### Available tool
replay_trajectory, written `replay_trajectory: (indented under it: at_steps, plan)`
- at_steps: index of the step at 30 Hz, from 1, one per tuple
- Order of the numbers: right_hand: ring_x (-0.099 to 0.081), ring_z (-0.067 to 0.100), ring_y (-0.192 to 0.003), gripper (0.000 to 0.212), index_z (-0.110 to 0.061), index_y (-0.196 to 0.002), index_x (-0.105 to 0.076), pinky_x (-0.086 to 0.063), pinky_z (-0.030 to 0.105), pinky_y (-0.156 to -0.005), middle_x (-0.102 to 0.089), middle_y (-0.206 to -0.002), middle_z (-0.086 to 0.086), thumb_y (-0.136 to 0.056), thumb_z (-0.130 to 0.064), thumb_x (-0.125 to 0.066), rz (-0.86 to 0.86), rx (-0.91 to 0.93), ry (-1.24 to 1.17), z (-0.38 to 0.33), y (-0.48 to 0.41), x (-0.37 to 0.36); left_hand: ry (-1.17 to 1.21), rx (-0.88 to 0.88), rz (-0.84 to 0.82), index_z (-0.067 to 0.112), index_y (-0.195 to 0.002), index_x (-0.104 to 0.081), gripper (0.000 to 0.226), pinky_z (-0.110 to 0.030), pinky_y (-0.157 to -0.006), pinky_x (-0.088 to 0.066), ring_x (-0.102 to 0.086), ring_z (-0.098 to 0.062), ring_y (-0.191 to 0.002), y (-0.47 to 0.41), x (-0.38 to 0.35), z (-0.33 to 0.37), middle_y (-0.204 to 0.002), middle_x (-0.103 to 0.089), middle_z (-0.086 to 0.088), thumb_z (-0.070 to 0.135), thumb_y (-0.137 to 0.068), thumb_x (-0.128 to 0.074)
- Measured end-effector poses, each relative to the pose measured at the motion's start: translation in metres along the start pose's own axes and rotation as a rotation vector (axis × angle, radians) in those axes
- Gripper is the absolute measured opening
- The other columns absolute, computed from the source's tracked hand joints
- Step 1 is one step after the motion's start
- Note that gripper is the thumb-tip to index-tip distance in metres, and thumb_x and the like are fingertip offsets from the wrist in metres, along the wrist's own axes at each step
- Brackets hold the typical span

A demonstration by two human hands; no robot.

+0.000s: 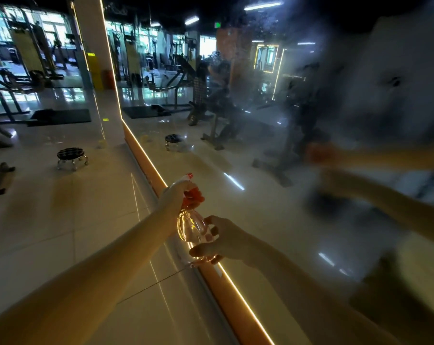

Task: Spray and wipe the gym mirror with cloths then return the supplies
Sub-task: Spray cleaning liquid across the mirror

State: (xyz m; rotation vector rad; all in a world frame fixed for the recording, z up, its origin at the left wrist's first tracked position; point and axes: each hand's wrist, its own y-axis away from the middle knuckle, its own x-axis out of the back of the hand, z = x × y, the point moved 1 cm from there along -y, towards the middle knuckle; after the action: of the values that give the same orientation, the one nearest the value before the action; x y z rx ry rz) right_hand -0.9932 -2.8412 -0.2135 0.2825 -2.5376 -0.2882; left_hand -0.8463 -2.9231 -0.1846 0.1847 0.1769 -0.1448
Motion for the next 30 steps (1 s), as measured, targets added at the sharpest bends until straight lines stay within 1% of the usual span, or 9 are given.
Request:
replay_trajectory:
  at_steps: [3,8,11,16,19,21,24,27,30]
  plan:
    - [-0.067,0.019,-0.099,0.075,-0.022,-0.143,-0.050,-0.060,0.024,-0.072,-0.055,-0.114,-0.010,-0.079,-0.028,-0.088,-0.017,-0.013,-0.006,0.000,-0.004,-0.010,-0.001,0.027,0.036,0.006,-0.088,-0.065,0.013,-0.033,-0.071,-0.057,-0.068,-0.022,-0.068,-0.003,0.009,-0.009,-0.073,-0.067,-0.008,0.011,-0.099,-0.060]
    - [-0.067,0.016,-0.093,0.070,-0.023,-0.140,-0.054,-0.062,0.025,-0.075,-0.059,-0.109,-0.012,-0.079,-0.027,-0.089,-0.014,-0.016,-0.021,-0.001,-0.017,-0.025,-0.013,0.048,0.048,0.006,-0.095,-0.064,0.010,-0.026,-0.056,-0.053,-0.059,-0.019,-0.062,-0.013,0.026,-0.011,-0.074,-0.059,-0.008,0.013,-0.101,-0.060]
    - [-0.065,0.011,-0.092,0.069,-0.026,-0.138,-0.056,-0.060,0.018,-0.070,-0.058,-0.109,-0.014,-0.078,-0.032,-0.089,0.042,-0.007,-0.005,-0.002,-0.027,-0.032,-0.007,0.080,-0.011,0.009,-0.098,-0.065,0.010,-0.032,-0.067,-0.053,-0.068,-0.023,-0.072,-0.021,0.035,-0.006,-0.078,-0.066,-0.008,0.019,-0.100,-0.064]
    - [-0.066,0.016,-0.106,0.091,-0.034,-0.136,-0.058,-0.061,0.042,-0.092,-0.062,-0.120,-0.009,-0.055,-0.058,-0.091,0.175,0.017,-0.027,-0.022,-0.045,-0.038,-0.064,0.010,-0.134,0.006,-0.116,-0.066,0.033,-0.037,-0.085,-0.057,-0.076,-0.028,-0.098,-0.035,0.048,0.018,-0.105,-0.077,-0.012,0.034,-0.099,-0.067]
    - [-0.064,0.018,-0.111,0.086,-0.027,-0.142,-0.056,-0.059,0.045,-0.097,-0.062,-0.123,-0.006,-0.066,-0.042,-0.094,0.249,0.077,-0.034,-0.042,-0.055,-0.035,-0.085,-0.054,-0.204,0.010,-0.119,-0.064,0.030,-0.045,-0.100,-0.055,-0.074,-0.029,-0.106,-0.041,0.054,0.040,-0.106,-0.076,-0.009,0.033,-0.099,-0.067]
    - [-0.066,0.019,-0.109,0.079,-0.026,-0.141,-0.056,-0.058,0.045,-0.097,-0.064,-0.121,-0.006,-0.071,-0.032,-0.093,0.278,0.106,-0.054,-0.057,-0.058,-0.033,-0.081,-0.093,-0.212,0.013,-0.113,-0.066,0.024,-0.047,-0.103,-0.054,-0.074,-0.030,-0.104,-0.046,0.057,0.056,-0.103,-0.076,-0.008,0.032,-0.098,-0.068]
    - [-0.065,0.018,-0.109,0.075,-0.027,-0.139,-0.057,-0.059,0.042,-0.097,-0.062,-0.116,-0.011,-0.073,-0.029,-0.092,0.319,0.148,-0.085,-0.080,-0.062,-0.030,-0.080,-0.167,-0.202,0.012,-0.111,-0.065,0.026,-0.043,-0.096,-0.056,-0.073,-0.028,-0.094,-0.048,0.057,0.083,-0.101,-0.073,-0.013,0.034,-0.098,-0.069]
    - [-0.063,0.015,-0.108,0.072,-0.031,-0.135,-0.061,-0.058,0.042,-0.097,-0.062,-0.115,-0.015,-0.071,-0.032,-0.093,0.372,0.196,-0.079,-0.101,-0.069,-0.029,-0.112,-0.216,-0.160,0.014,-0.091,-0.064,0.018,-0.037,-0.082,-0.054,-0.066,-0.023,-0.080,-0.051,0.059,0.107,-0.081,-0.068,-0.007,0.029,-0.101,-0.065]
    - [-0.064,0.014,-0.105,0.071,-0.031,-0.132,-0.064,-0.058,0.041,-0.094,-0.064,-0.116,-0.014,-0.068,-0.035,-0.095,0.428,0.244,-0.081,-0.118,-0.077,-0.026,-0.169,-0.269,-0.157,0.013,-0.077,-0.064,0.034,-0.031,-0.068,-0.051,-0.062,-0.016,-0.065,-0.061,0.064,0.126,-0.065,-0.066,-0.001,0.035,-0.103,-0.060]
